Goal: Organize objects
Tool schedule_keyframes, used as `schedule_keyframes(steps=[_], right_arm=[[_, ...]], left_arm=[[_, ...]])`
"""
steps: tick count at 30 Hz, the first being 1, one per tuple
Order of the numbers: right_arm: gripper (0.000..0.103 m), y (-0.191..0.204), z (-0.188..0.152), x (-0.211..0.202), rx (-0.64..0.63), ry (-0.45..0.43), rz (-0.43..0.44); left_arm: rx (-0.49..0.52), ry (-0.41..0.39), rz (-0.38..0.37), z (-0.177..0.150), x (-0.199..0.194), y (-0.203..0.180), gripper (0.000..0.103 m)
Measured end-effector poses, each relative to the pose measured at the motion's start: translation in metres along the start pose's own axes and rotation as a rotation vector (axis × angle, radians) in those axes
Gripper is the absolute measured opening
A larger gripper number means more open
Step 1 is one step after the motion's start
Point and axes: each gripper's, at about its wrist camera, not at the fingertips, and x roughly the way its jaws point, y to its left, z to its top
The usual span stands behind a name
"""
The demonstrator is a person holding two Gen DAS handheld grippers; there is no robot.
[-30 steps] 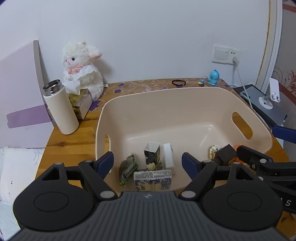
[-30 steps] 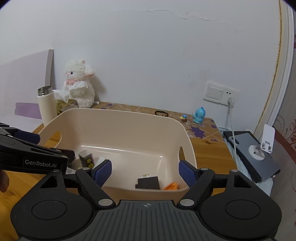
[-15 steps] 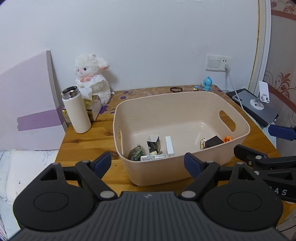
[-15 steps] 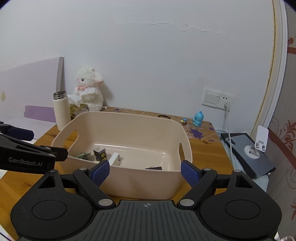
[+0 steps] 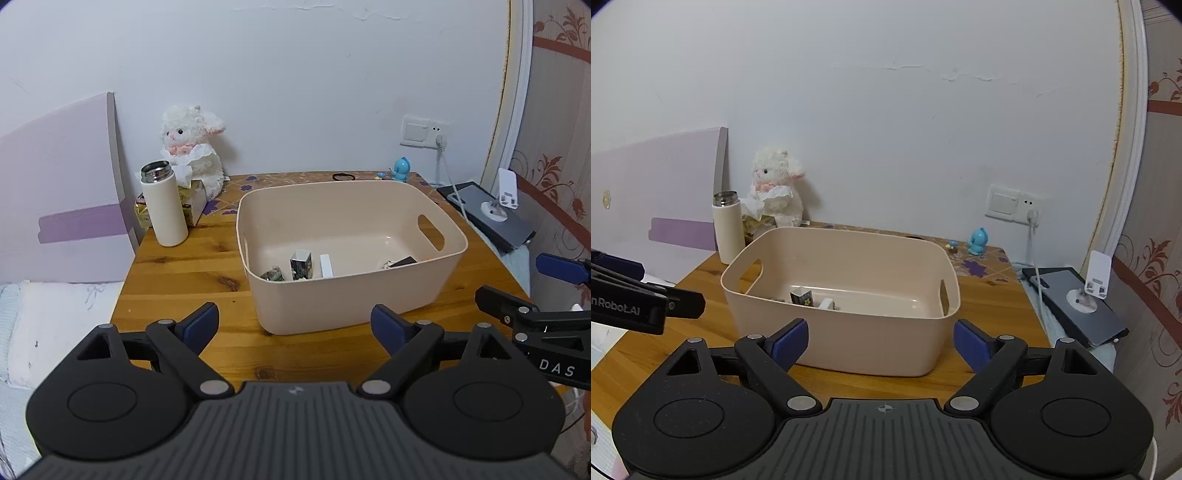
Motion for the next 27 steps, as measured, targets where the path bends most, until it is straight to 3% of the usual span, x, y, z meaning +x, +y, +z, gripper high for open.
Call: schedule_keyframes(steps=[27], right_arm=[[0.088, 0.006, -0.027, -0.018, -0.003, 0.031, 0.019]], left_arm=[[0.039, 0.018, -0.013, -0.029, -0.024, -0.009, 0.091]])
